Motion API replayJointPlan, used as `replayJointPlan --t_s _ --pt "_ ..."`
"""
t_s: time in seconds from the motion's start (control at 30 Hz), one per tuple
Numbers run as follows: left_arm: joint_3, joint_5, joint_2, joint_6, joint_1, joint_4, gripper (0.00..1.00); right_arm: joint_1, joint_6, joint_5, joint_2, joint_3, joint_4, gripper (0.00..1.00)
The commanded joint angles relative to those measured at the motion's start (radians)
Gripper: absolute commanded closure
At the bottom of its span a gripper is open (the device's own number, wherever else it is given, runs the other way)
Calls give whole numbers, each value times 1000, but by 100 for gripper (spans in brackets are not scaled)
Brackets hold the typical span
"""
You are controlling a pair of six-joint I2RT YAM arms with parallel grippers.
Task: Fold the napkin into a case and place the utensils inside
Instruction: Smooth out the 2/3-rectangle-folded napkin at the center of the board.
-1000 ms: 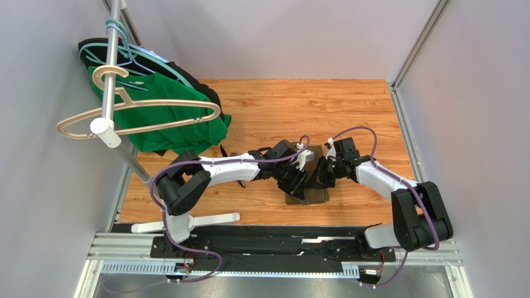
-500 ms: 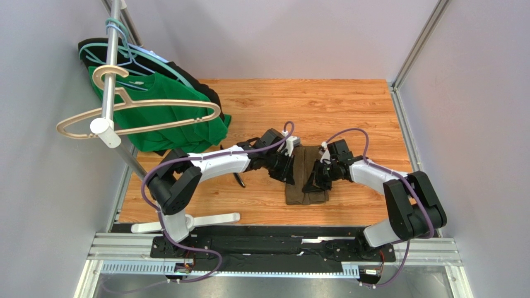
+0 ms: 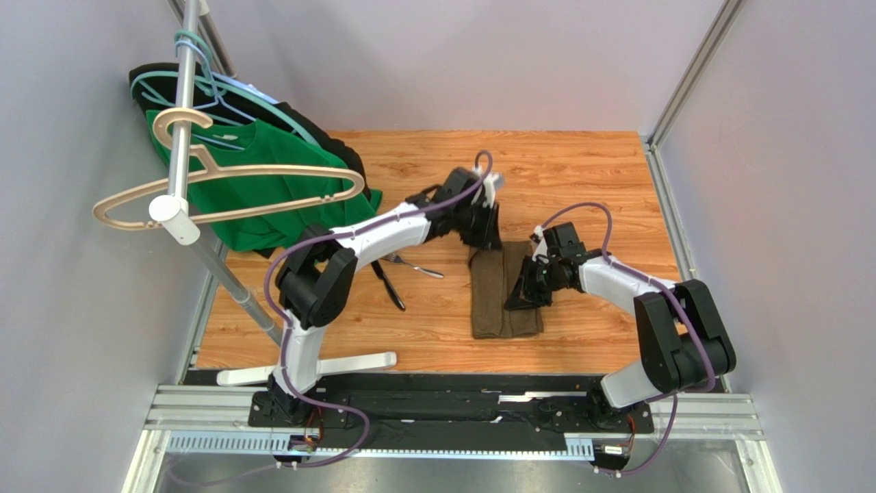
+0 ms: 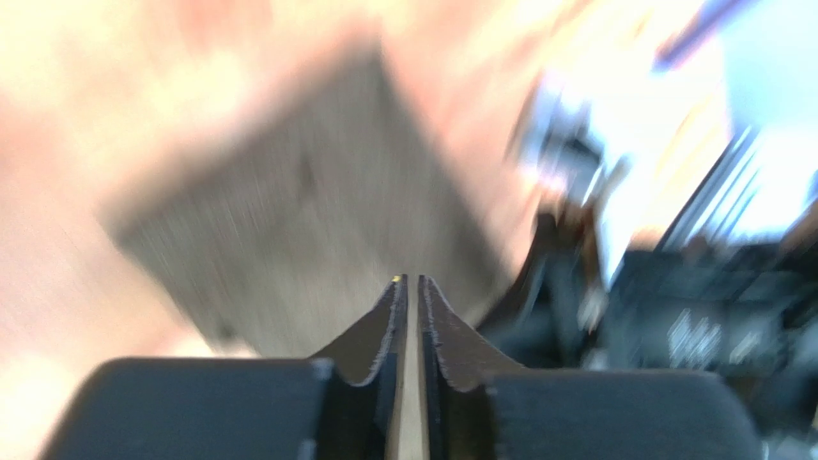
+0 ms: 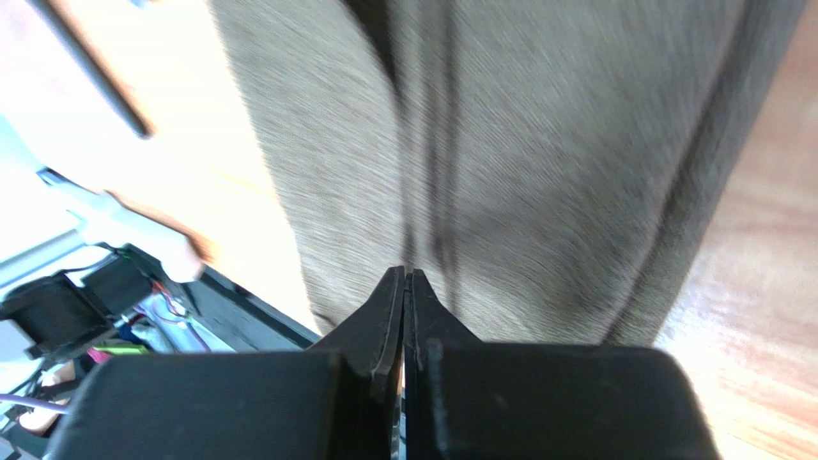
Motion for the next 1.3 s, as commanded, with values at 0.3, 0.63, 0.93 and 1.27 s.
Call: replayJointPlan --t_s 0.3,0.63,0.93,1.27 --pt "188 -20 111 40 36 -80 100 -6 14 -51 -24 136 -10 100" --pt "282 -41 262 19 33 -120 100 22 50 -86 -27 62 49 100" --pt "369 -78 375 10 34 -54 100 31 42 -40 79 -68 156 100" --pt "360 -52 273 56 17 -94 90 11 15 -25 -22 -64 73 100"
